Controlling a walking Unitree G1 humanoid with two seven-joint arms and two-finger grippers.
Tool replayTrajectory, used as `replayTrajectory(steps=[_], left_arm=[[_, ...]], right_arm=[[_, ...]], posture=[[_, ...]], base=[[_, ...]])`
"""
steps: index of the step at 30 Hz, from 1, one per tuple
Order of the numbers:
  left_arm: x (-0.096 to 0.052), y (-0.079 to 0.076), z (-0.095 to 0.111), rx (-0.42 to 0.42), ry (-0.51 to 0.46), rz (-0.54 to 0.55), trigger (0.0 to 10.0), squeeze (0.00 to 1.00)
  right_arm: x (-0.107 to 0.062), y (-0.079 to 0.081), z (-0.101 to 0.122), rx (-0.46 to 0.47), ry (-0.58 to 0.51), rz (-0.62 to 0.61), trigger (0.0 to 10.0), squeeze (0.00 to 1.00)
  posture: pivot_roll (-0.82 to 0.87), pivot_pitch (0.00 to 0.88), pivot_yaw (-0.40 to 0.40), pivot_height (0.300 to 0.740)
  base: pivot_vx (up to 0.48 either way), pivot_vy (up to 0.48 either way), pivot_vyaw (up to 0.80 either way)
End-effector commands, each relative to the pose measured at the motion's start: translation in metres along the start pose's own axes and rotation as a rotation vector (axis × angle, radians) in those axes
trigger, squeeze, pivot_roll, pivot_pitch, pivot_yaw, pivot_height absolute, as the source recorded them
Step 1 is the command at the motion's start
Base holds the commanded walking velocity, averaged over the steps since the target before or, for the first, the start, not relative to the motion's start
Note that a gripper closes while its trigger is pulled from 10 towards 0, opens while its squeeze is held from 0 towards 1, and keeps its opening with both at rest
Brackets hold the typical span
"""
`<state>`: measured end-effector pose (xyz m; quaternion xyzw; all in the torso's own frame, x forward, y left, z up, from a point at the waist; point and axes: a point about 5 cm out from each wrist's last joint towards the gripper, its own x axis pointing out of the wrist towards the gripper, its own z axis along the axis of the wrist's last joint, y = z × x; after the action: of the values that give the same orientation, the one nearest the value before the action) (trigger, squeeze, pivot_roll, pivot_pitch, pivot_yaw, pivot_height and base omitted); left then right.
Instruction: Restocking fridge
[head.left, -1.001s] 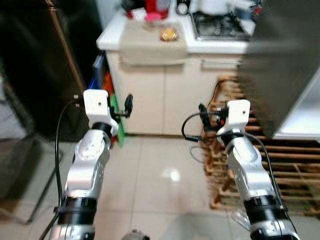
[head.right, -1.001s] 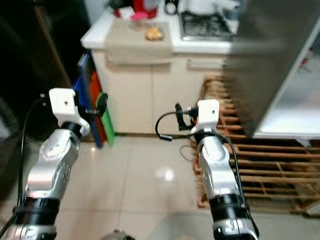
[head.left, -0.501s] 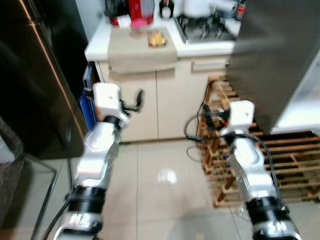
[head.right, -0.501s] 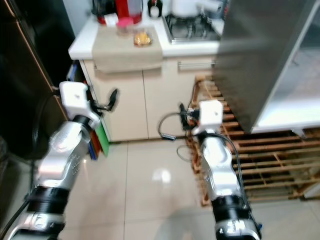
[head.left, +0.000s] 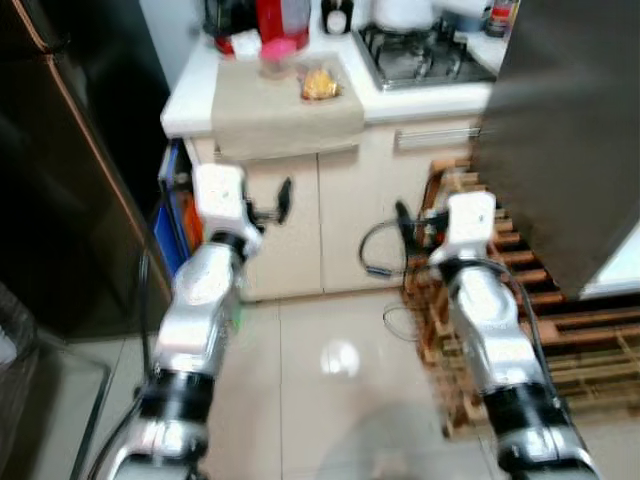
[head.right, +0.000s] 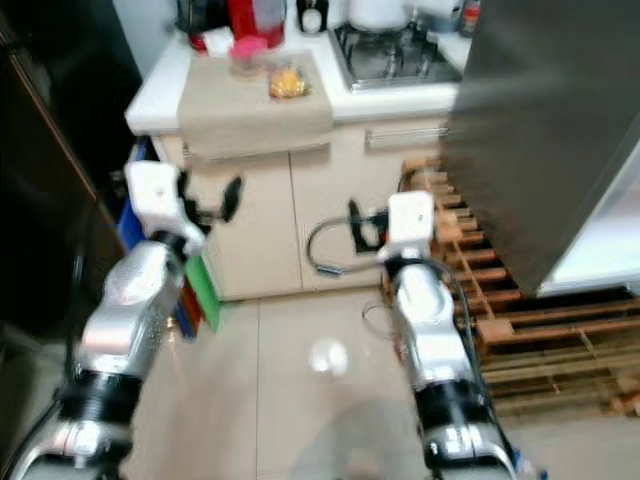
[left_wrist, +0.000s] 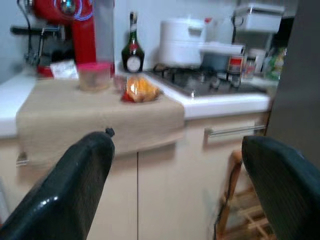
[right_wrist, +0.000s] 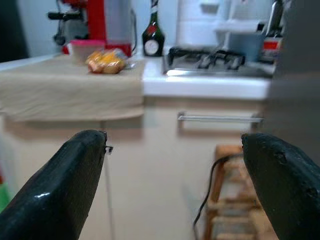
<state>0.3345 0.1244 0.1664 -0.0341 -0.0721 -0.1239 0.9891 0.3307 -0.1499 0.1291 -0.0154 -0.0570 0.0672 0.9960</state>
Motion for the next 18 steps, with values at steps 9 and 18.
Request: replayTrajectory(steps=[9, 18], left_arm=[[0.0001, 0.0079, 0.0021, 0.004, -0.014, 0.034, 10.0, 0.00], [0.0016, 0.0097, 0.0043, 0.003, -0.022, 0.042, 10.0, 0.00]], right_arm=[[0.0054, 0.0084, 0.0069, -0.001, -0.031, 0.033, 10.0, 0.00], [0.0077, 0.0107, 0.0072, -0.011, -0.030, 0.042, 10.0, 0.00]], posture=[[-0.06, 0.000, 0.051, 0.740], [-0.05, 0.000, 0.049, 0.740]], base=[[0.443, 0.000, 0.00], [0.444, 0.000, 0.24]])
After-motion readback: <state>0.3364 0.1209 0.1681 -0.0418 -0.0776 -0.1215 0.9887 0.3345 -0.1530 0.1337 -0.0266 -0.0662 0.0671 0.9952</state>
